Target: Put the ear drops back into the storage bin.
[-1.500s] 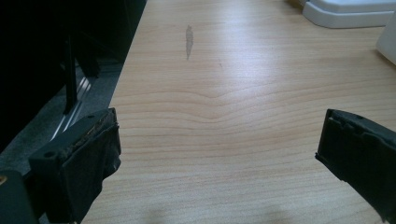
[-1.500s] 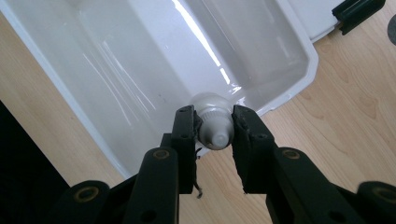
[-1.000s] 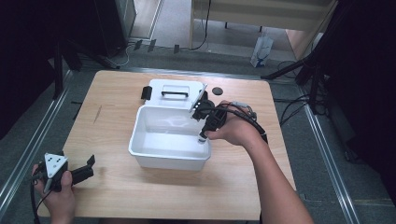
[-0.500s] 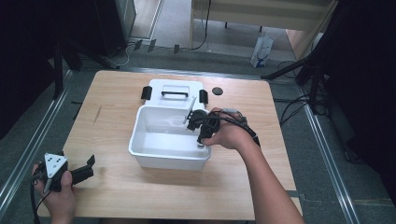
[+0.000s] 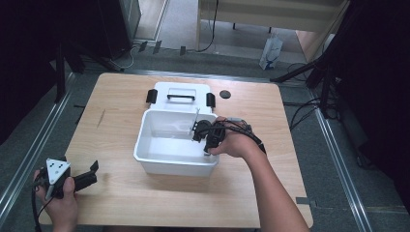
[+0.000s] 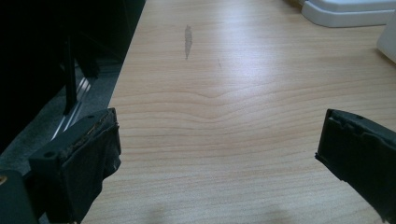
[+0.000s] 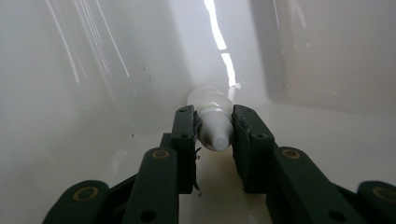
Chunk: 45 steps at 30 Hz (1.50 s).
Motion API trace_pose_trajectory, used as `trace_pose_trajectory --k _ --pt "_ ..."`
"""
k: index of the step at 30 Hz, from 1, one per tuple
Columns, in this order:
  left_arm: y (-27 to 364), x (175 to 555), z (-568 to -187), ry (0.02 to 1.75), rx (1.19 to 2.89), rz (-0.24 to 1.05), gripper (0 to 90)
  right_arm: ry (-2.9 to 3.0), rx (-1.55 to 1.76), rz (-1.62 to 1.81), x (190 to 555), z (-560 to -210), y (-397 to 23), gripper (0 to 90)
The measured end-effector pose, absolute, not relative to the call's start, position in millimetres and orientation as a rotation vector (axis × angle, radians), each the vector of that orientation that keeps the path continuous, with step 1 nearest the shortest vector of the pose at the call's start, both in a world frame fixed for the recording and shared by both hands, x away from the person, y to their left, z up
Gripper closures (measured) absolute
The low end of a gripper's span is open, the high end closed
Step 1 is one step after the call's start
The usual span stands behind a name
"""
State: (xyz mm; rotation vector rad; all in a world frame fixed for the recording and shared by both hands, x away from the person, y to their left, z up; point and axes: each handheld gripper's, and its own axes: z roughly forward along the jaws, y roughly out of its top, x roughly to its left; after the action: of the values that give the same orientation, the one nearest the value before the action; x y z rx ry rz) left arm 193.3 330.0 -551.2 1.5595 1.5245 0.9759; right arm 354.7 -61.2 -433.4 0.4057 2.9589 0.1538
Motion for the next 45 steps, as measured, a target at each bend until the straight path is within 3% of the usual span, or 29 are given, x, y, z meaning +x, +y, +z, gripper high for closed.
trace_pose_trajectory --k 15,19,32,37,45 --pt "330.0 193.7 -551.2 1.519 1.564 0.97 0.3 2.971 0.424 0.149 358.7 -439.0 -61.5 71.3" --pt "330.1 193.7 -551.3 1.519 1.563 0.969 0.3 2.971 0.43 0.154 357.5 -438.6 -61.2 64.5" --pt "330.5 194.1 -551.2 1.521 1.561 0.964 0.3 2.931 0.464 0.231 349.6 -410.9 -61.1 23.4" --pt "330.8 193.8 -551.3 1.521 1.553 0.963 0.3 2.908 0.609 0.249 348.7 -388.7 -66.6 15.9" --pt "330.8 193.5 -551.1 1.523 1.557 0.963 0.3 2.832 0.757 0.297 346.2 -360.2 -85.0 13.8"
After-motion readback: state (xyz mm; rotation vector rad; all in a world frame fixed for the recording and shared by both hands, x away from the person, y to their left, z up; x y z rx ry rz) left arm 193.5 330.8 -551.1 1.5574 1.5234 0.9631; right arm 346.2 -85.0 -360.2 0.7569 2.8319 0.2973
